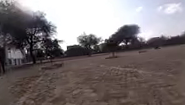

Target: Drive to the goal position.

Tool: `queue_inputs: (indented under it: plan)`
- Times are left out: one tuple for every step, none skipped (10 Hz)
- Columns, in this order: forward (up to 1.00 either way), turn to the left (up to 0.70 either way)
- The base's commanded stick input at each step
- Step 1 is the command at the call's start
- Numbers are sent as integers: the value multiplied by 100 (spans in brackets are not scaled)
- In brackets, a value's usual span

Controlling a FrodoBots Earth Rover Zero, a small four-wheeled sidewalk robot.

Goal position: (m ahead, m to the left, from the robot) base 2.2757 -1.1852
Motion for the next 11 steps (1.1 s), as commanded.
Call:
queue_inputs:
  plan:
    - [70,0]
    - [70,0]
    - [70,0]
    - [70,0]
    - [70,0]
    - [70,0]
    - [70,0]
    - [70,0]
    - [70,0]
    - [70,0]
    - [70,0]
